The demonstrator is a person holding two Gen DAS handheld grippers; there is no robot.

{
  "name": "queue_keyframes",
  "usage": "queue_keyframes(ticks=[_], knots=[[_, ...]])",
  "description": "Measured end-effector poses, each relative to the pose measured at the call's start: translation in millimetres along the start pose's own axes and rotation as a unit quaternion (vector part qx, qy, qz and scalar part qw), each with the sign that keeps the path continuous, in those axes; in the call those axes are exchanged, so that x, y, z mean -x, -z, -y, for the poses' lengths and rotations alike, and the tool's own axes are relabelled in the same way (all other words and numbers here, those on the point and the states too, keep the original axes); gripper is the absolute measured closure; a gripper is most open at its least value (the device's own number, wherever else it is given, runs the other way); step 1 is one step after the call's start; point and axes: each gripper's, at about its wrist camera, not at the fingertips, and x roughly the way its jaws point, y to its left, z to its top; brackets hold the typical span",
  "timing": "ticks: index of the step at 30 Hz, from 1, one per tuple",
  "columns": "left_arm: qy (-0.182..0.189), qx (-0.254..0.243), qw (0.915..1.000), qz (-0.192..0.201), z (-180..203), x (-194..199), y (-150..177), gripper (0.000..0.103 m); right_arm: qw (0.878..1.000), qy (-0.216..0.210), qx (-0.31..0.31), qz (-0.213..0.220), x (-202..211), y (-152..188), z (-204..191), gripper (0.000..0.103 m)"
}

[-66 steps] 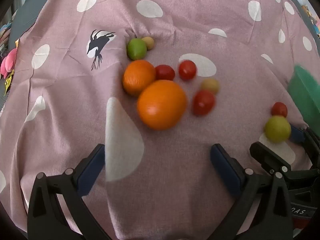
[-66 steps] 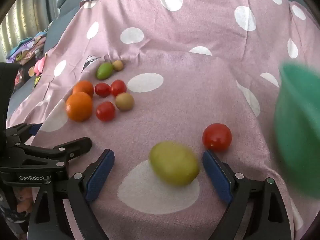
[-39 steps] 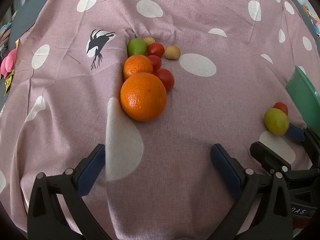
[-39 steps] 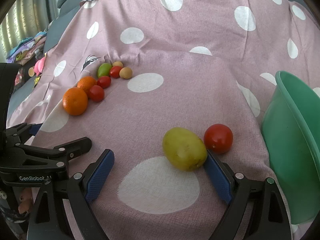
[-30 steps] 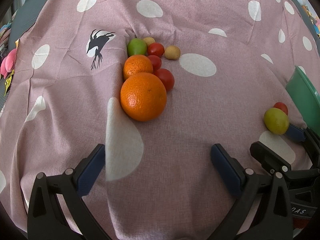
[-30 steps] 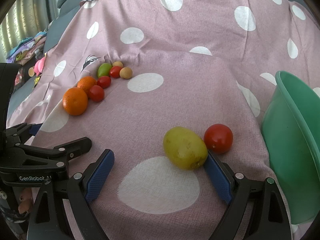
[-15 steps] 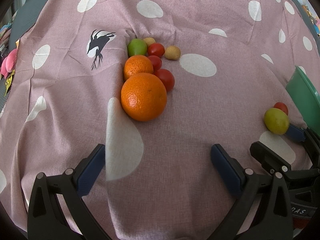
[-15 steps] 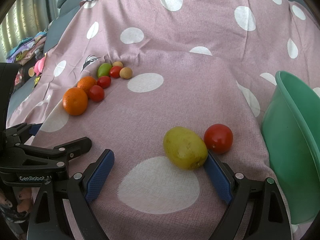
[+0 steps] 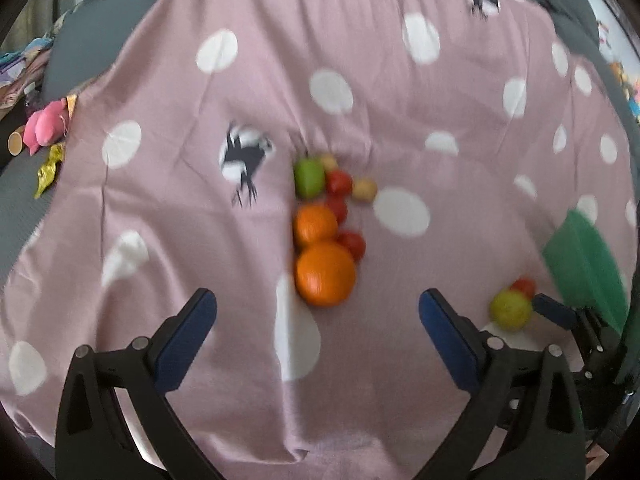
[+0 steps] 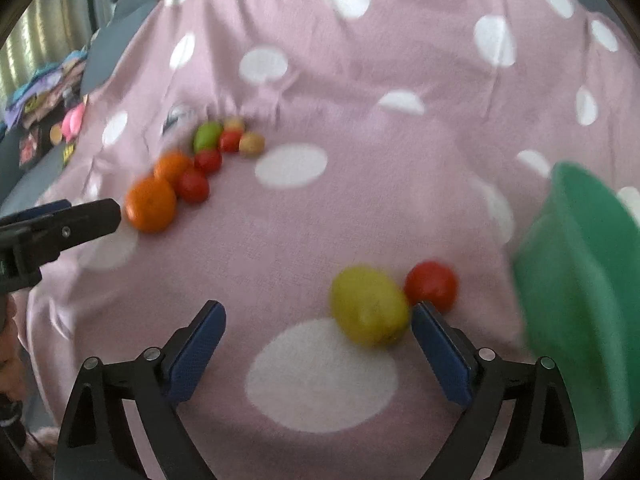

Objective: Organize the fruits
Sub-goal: 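Move the left tool to the green lime while the right tool approaches the yellow lemon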

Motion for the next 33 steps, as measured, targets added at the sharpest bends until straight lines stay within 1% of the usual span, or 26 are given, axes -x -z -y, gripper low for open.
queue_keyframes(ticks=[1, 3, 4, 6, 7, 9, 11, 13, 15, 16, 17, 19, 21, 23, 25, 28, 33], knots=[[0.007, 0.004, 1.0000, 0.000, -0.6, 5.7, -8.1, 0.001, 1.000, -0.008, -0.012, 0.013, 12.4, -8.7, 1.9, 0.008], [0.019, 0.019, 0.9996, 0.004, -3.0, 16.9, -27.3, 0.001, 0.999, -0.025, -0.030, 0.021, 28.6, -24.8, 4.1, 0.008], [0.019, 0.029, 0.9993, 0.010, -4.0, 23.4, -38.5, 0.001, 0.998, -0.034, -0.036, 0.024, 35.1, -32.7, 4.0, 0.008], [0.011, 0.037, 0.9991, 0.018, -3.3, 30.9, -51.3, 0.002, 0.997, -0.052, -0.049, 0.033, 49.9, -53.3, 3.3, 0.008], [0.000, 0.036, 0.9990, 0.024, -2.0, 32.4, -56.5, 0.002, 0.996, -0.057, -0.054, 0.039, 54.2, -59.6, 2.5, 0.008], [-0.020, 0.032, 0.9987, 0.033, -0.6, 33.0, -59.6, 0.002, 0.993, -0.069, -0.072, 0.060, 61.7, -73.2, 2.7, 0.008], [-0.028, 0.028, 0.9986, 0.033, 2.0, 28.5, -57.1, 0.002, 0.991, -0.077, -0.090, 0.058, 58.8, -82.8, 4.1, 0.008], [-0.022, 0.027, 0.9990, 0.028, 0.7, 23.4, -52.0, 0.004, 0.990, -0.069, -0.109, 0.055, 57.2, -83.2, 7.3, 0.008], [0.002, 0.032, 0.9994, 0.010, -1.8, 14.4, -47.3, 0.007, 0.990, -0.056, -0.115, 0.051, 50.4, -79.4, 8.4, 0.008], [0.011, 0.038, 0.9992, 0.004, -3.4, 11.9, -46.1, 0.010, 0.991, -0.056, -0.113, 0.048, 48.9, -77.0, 9.2, 0.009], [0.024, 0.051, 0.9984, -0.002, -6.3, 7.9, -43.7, 0.010, 0.991, -0.057, -0.110, 0.044, 46.6, -74.2, 9.9, 0.010], [0.036, 0.060, 0.9974, -0.012, -5.7, 2.4, -40.9, 0.010, 0.990, -0.067, -0.117, 0.041, 43.5, -69.9, 13.6, 0.010], [0.034, 0.058, 0.9975, -0.023, -2.8, -3.1, -37.5, 0.010, 0.988, -0.075, -0.130, 0.031, 38.3, -65.2, 18.0, 0.010], [0.021, 0.048, 0.9983, -0.026, -0.4, -5.5, -34.4, 0.010, 0.989, -0.063, -0.133, 0.026, 35.8, -63.4, 20.7, 0.010], [0.014, 0.048, 0.9983, -0.028, -1.9, -7.4, -32.8, 0.010, 0.989, -0.053, -0.138, 0.026, 34.7, -61.6, 22.7, 0.010], [0.018, 0.051, 0.9978, -0.038, -3.0, -12.1, -30.7, 0.010, 0.987, -0.058, -0.145, 0.020, 31.2, -59.2, 26.8, 0.010], [0.004, 0.047, 0.9982, -0.039, 1.3, -15.0, -31.4, 0.010, 0.987, -0.048, -0.153, 0.017, 26.8, -57.7, 31.3, 0.010]])
